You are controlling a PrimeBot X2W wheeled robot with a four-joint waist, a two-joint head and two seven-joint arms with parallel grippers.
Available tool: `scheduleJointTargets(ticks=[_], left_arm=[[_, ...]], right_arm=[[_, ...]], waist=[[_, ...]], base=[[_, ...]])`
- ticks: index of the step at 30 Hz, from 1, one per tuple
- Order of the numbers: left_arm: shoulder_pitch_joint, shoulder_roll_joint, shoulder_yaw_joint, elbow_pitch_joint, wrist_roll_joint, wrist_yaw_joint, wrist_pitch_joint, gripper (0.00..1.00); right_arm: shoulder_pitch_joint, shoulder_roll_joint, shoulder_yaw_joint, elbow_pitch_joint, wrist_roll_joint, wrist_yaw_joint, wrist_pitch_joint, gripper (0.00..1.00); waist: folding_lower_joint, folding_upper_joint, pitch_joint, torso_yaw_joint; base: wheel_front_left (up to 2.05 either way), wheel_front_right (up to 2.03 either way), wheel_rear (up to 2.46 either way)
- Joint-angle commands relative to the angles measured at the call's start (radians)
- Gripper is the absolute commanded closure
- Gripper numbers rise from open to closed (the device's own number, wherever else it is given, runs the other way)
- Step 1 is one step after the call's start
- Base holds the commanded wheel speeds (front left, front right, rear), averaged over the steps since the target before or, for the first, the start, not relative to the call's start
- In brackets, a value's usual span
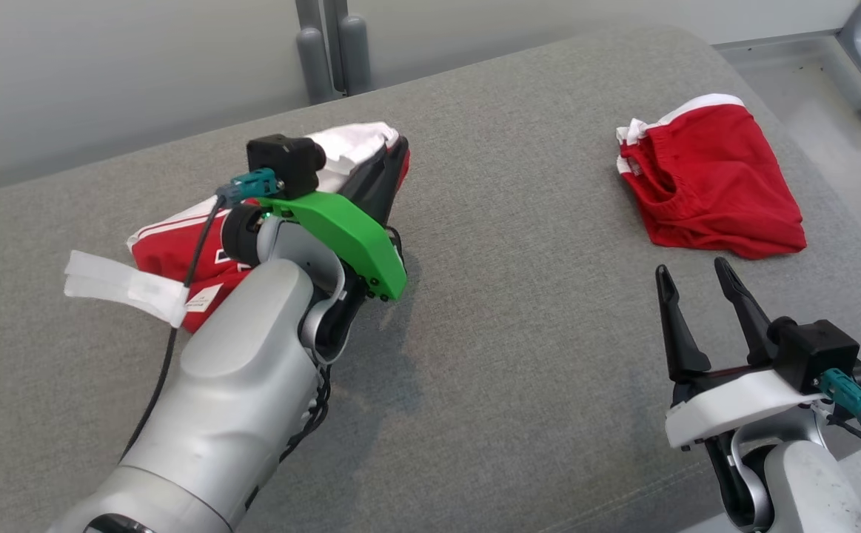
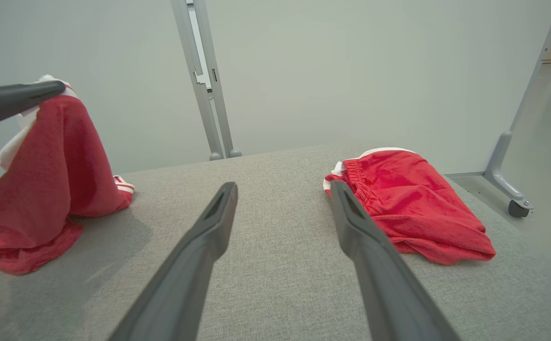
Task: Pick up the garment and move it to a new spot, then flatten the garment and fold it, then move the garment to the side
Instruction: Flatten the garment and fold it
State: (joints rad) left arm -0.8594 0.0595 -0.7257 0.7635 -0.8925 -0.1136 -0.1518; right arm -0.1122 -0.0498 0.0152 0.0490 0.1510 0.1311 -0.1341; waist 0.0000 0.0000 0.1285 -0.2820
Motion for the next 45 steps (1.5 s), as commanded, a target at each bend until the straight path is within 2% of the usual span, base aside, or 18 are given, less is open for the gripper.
scheduleJointTargets(ticks=[1, 4, 13, 19, 20, 21, 28, 37, 40, 42, 43, 45], left_arm=[[0.011, 0.002, -0.005, 0.007, -0.002, -0.001, -0.004, 1.0], [0.023, -0.008, -0.081, 0.045, 0.005, -0.008, -0.008, 1.0], [0.084, -0.006, -0.39, 0.017, -0.027, -0.003, 0.043, 1.0], [0.096, -0.007, -0.508, 0.027, -0.027, -0.001, 0.073, 1.0], [0.097, -0.007, -0.516, 0.027, -0.028, -0.002, 0.073, 0.58], [0.097, -0.007, -0.523, 0.026, -0.027, -0.002, 0.072, 0.0], [0.076, -0.007, -0.546, 0.001, 0.004, 0.0, 0.012, 0.0], [0.073, -0.007, -0.517, -0.039, -0.007, 0.045, -0.1, 0.0], [0.091, -0.007, -0.488, -0.042, 0.011, 0.065, -0.111, 0.0], [0.1, -0.007, -0.474, -0.044, 0.014, 0.072, -0.113, 0.0], [0.113, -0.002, -0.426, -0.074, 0.037, 0.083, -0.113, 0.0], [0.146, 0.011, -0.38, -0.11, 0.069, 0.094, -0.113, 0.0]], right_arm=[[-0.011, -0.001, -0.001, 0.002, 0.005, -0.001, -0.006, 0.0], [-0.013, -0.001, -0.007, 0.008, 0.008, -0.001, -0.013, 0.0], [-0.022, -0.001, -0.007, 0.033, 0.031, -0.001, -0.043, 0.0], [-0.034, -0.001, -0.009, 0.045, 0.033, -0.001, -0.054, 0.0], [-0.036, -0.001, -0.008, 0.046, 0.033, -0.001, -0.055, 0.0], [-0.037, -0.001, -0.007, 0.048, 0.032, -0.001, -0.056, 0.0], [-0.042, -0.001, -0.016, 0.049, 0.011, -0.001, -0.046, 0.0], [-0.052, -0.001, 0.013, 0.063, -0.034, -0.001, 0.049, 0.0], [-0.072, -0.024, 0.045, 0.085, -0.033, -0.001, 0.112, 0.0], [-0.082, -0.038, 0.065, 0.095, -0.029, -0.001, 0.136, 0.0], [-0.108, -0.071, 0.1, 0.111, -0.024, -0.001, 0.176, 0.0], [-0.133, -0.099, 0.136, 0.128, -0.009, -0.001, 0.211, 0.0]], waist=[[0.0, 0.0, 0.013, -0.023], [0.0, 0.0, 0.027, -0.052], [0.0, 0.0, 0.07, -0.113], [0.0, 0.0, 0.08, -0.112], [0.0, 0.0, 0.08, -0.109], [0.0, 0.0, 0.079, -0.104], [0.0, 0.0, 0.059, -0.035], [0.0, 0.0, -0.017, 0.134], [0.0, 0.0, -0.036, 0.196], [0.0, 0.0, -0.04, 0.213], [0.0, 0.0, -0.046, 0.251], [0.0, 0.0, -0.048, 0.286]], base=[[0.0, 0.0, 0.0], [0.0, 0.0, 0.0], [0.0, 0.0, 0.0], [0.0, 0.0, 0.0], [0.0, 0.0, 0.0], [0.0, 0.0, 0.0], [0.0, 0.0, 0.0], [0.0, 0.0, 0.0], [0.0, 0.0, 0.0], [0.0, 0.0, 0.0], [0.0, 0.0, 0.0], [0.0, 0.0, 0.0]])
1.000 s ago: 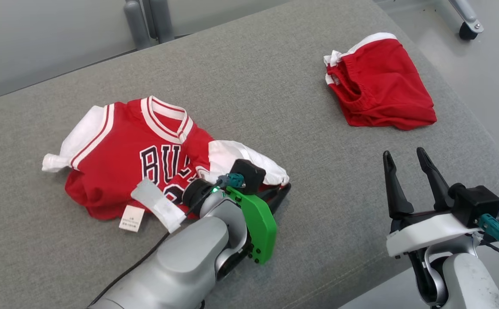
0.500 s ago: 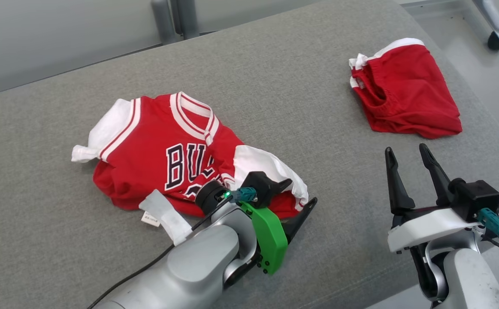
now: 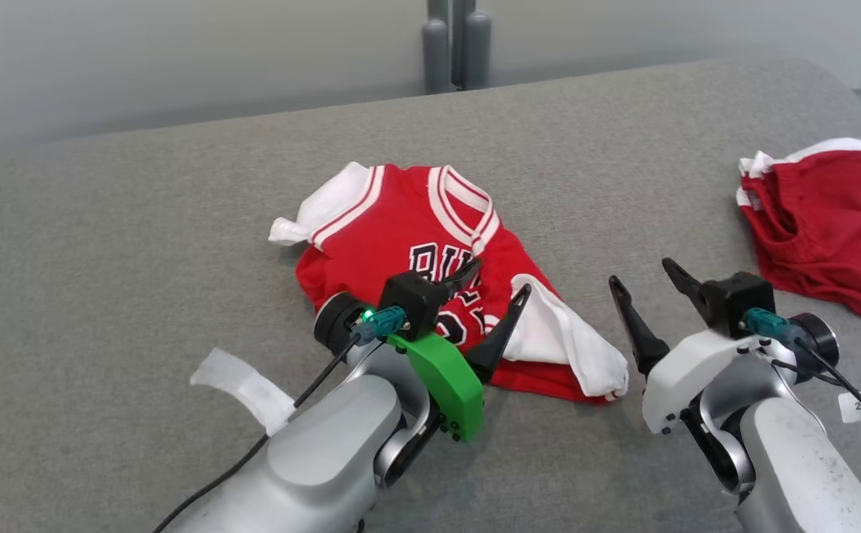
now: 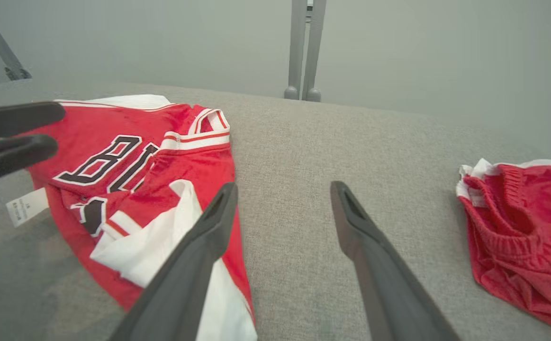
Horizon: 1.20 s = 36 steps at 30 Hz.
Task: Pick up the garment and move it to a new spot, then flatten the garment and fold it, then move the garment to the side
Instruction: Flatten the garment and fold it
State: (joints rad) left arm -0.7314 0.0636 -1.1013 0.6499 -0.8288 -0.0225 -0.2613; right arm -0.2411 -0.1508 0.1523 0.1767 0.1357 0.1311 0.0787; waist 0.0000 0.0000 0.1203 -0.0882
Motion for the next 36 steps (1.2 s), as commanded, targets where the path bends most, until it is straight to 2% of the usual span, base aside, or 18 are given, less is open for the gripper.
scheduleJointTargets(ticks=[1, 10, 17, 25, 26, 27, 29, 31, 36], left_arm=[[0.037, 0.014, 0.02, -0.016, 0.016, 0.01, -0.004, 0.0], [0.21, 0.055, 0.205, -0.179, 0.16, 0.05, -0.003, 0.0], [0.33, 0.069, 0.329, -0.265, 0.241, 0.063, -0.004, 0.0], [0.421, 0.08, 0.469, -0.329, 0.3, 0.07, -0.004, 0.0], [0.431, 0.081, 0.483, -0.335, 0.304, 0.07, -0.004, 0.0], [0.439, 0.082, 0.499, -0.34, 0.312, 0.07, -0.004, 0.0], [0.455, 0.083, 0.525, -0.348, 0.324, 0.069, -0.004, 0.0], [0.471, 0.083, 0.551, -0.354, 0.333, 0.069, -0.004, 0.0], [0.505, 0.091, 0.613, -0.366, 0.357, 0.064, -0.004, 0.0]], right_arm=[[-0.015, -0.01, 0.02, 0.009, 0.019, -0.001, 0.015, 0.0], [-0.11, -0.103, 0.141, 0.116, 0.102, -0.001, 0.132, 0.0], [-0.159, -0.124, 0.158, 0.223, 0.117, -0.001, 0.181, 0.0], [-0.173, -0.111, 0.163, 0.305, 0.133, -0.001, 0.216, 0.0], [-0.176, -0.108, 0.164, 0.312, 0.132, -0.001, 0.214, 0.11], [-0.179, -0.107, 0.164, 0.318, 0.131, -0.001, 0.211, 0.42], [-0.184, -0.102, 0.16, 0.331, 0.126, -0.001, 0.2, 0.73], [-0.189, -0.095, 0.16, 0.345, 0.125, -0.001, 0.193, 1.0], [-0.203, -0.084, 0.144, 0.357, 0.142, -0.001, 0.155, 1.0]], waist=[[0.0, 0.0, -0.04, 0.107], [0.0, 0.0, -0.034, 0.215], [0.0, 0.0, -0.022, 0.258], [0.0, 0.0, -0.019, 0.26], [0.0, 0.0, -0.018, 0.258], [0.0, 0.0, -0.018, 0.255], [0.0, 0.0, -0.017, 0.248], [0.0, 0.0, -0.018, 0.239], [0.0, 0.0, -0.023, 0.204]], base=[[0.0, 0.0, 0.0], [0.0, 0.0, 0.0], [0.0, 0.0, 0.0], [0.0, 0.0, 0.0], [0.0, 0.0, 0.0], [0.0, 0.0, 0.0], [0.0, 0.0, 0.0], [0.0, 0.0, 0.0], [0.0, 0.0, 0.0]])
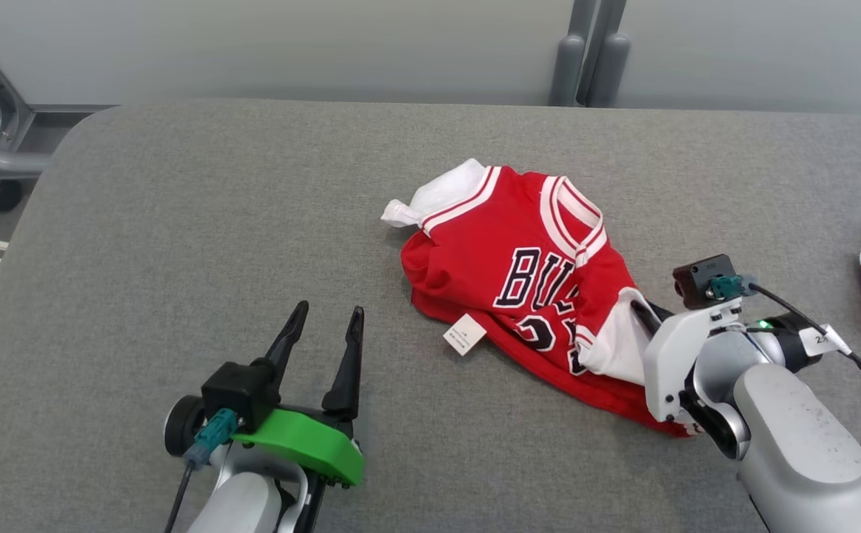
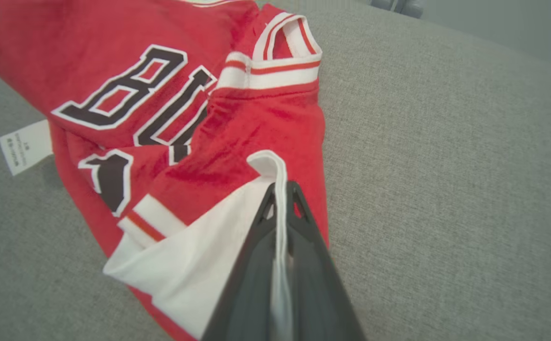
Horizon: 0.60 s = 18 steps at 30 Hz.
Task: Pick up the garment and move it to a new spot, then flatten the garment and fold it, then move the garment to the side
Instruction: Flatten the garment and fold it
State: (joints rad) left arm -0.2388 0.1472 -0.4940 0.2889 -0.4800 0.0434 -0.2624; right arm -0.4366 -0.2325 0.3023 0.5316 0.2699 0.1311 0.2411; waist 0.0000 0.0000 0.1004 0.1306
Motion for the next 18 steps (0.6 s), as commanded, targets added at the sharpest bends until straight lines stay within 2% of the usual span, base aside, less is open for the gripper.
scheduleJointTargets(ticks=[1, 8, 13, 18], left_arm=[[0.018, 0.01, 0.019, -0.007, 0.012, -0.002, -0.002, 0.0], [0.054, 0.022, 0.096, -0.029, 0.026, 0.005, -0.002, 0.0], [0.086, 0.029, 0.147, -0.05, 0.035, 0.01, -0.003, 0.0], [0.111, 0.03, 0.176, -0.061, 0.043, 0.002, -0.002, 0.0]], right_arm=[[-0.009, 0.001, -0.013, 0.003, 0.012, -0.001, -0.019, 1.0], [0.0, 0.013, -0.107, -0.018, 0.062, -0.001, -0.092, 1.0], [0.056, 0.027, -0.247, -0.041, 0.082, -0.001, -0.157, 1.0], [0.14, 0.074, -0.401, -0.045, 0.112, -0.001, -0.205, 1.0]], waist=[[0.0, 0.0, -0.004, -0.025], [0.0, 0.0, -0.013, -0.094], [0.0, 0.0, -0.021, -0.15], [0.0, 0.0, -0.021, -0.187]], base=[[0.0, 0.0, 0.0], [0.0, 0.0, 0.0], [0.0, 0.0, 0.0], [0.0, 0.0, 0.0]])
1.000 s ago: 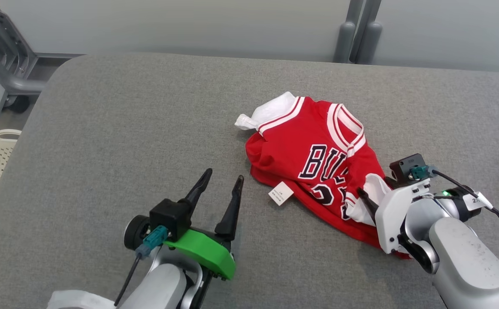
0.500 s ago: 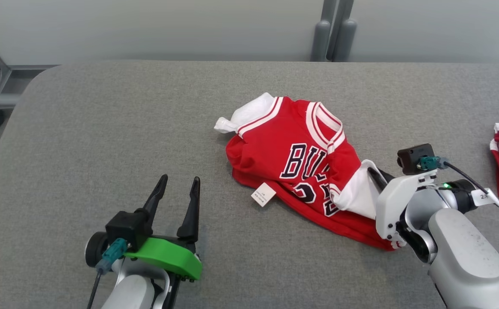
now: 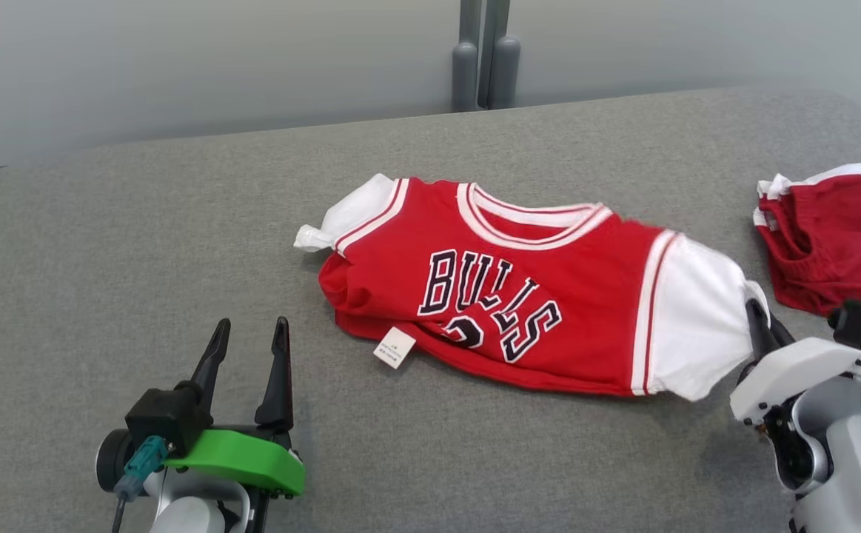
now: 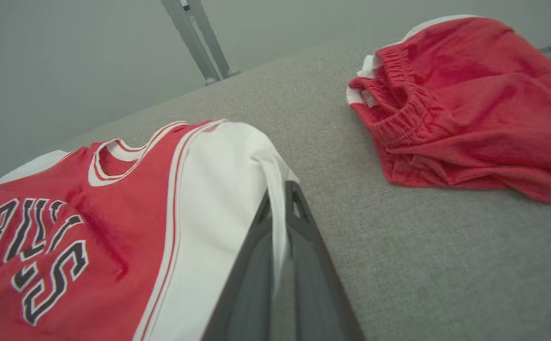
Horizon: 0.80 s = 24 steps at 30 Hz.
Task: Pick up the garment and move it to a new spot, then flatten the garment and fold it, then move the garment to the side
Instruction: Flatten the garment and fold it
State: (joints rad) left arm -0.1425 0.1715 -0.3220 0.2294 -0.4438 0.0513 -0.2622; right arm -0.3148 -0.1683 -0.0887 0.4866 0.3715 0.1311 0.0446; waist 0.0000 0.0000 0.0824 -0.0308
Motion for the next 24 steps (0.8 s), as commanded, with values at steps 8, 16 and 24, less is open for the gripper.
scheduleJointTargets(ticks=[8, 16, 24], left_arm=[[0.027, 0.008, 0.02, 0.009, 0.014, -0.014, -0.003, 0.0], [0.034, 0.011, 0.034, 0.015, 0.014, -0.015, -0.003, 0.0], [0.037, -0.004, 0.041, 0.045, -0.004, -0.027, -0.003, 0.0]], right_arm=[[0.105, 0.079, -0.123, 0.045, 0.068, -0.001, -0.07, 1.0], [0.116, 0.096, -0.113, 0.107, 0.087, -0.001, -0.145, 0.0], [0.148, 0.058, -0.118, 0.073, 0.049, -0.001, -0.221, 0.0]], waist=[[0.0, 0.0, 0.007, -0.056], [0.0, 0.0, 0.013, -0.074], [0.0, 0.0, 0.002, -0.1]], base=[[0.0, 0.0, 0.0], [0.0, 0.0, 0.0], [0.0, 0.0, 0.0]])
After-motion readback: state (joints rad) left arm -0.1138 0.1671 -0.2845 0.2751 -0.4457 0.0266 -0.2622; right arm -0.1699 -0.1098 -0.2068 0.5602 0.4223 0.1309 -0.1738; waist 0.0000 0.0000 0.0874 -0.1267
